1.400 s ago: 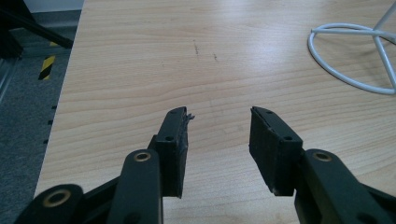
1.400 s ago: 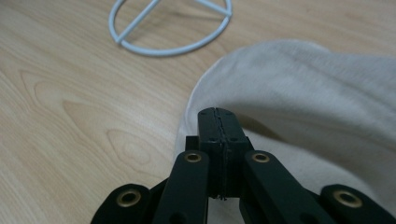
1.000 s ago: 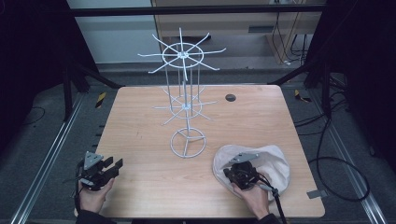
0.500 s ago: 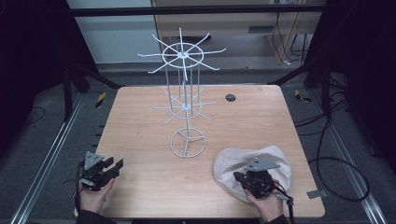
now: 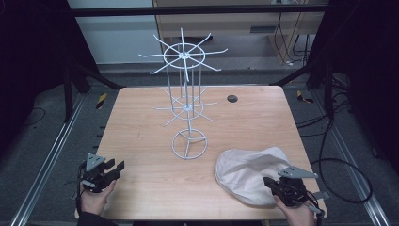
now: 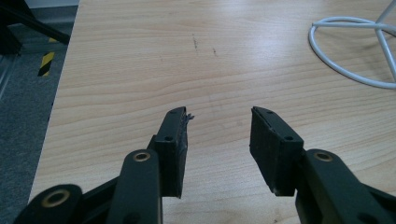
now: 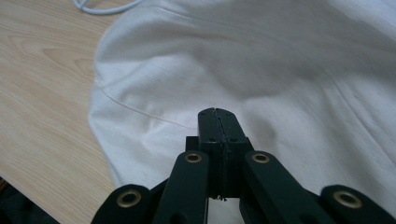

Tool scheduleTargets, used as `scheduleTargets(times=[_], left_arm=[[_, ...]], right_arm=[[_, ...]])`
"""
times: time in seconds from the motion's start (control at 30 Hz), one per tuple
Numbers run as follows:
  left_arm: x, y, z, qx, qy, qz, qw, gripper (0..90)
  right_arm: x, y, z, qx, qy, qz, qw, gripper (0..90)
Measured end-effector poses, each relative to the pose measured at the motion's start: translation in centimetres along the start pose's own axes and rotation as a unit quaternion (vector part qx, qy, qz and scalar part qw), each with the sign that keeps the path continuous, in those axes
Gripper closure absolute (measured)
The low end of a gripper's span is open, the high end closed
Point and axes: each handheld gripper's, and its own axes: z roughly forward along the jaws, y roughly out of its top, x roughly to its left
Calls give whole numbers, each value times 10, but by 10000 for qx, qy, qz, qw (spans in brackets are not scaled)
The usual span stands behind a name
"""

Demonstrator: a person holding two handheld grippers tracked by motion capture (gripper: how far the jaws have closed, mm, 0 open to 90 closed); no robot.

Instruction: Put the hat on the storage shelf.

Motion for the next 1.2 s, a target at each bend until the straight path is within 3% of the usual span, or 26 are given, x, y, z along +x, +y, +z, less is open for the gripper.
scheduleTargets(times=[0.3, 0.4, 0.63, 1.2], left_arm=[[0, 0, 2, 34, -2, 12, 10000, 564], [0, -1, 2, 44, 5, 17, 10000, 564], [-1, -1, 3, 41, 9, 4, 10000, 564], [-1, -1, 5, 55, 21, 30, 10000, 564]], right_arm=[[-20, -7, 2, 252, -309, 343, 9986, 900], [-26, -6, 7, 307, -375, 350, 9982, 900], [-43, 0, 19, 268, -546, 385, 9974, 900], [-80, 33, 53, 56, -613, 473, 9970, 900]])
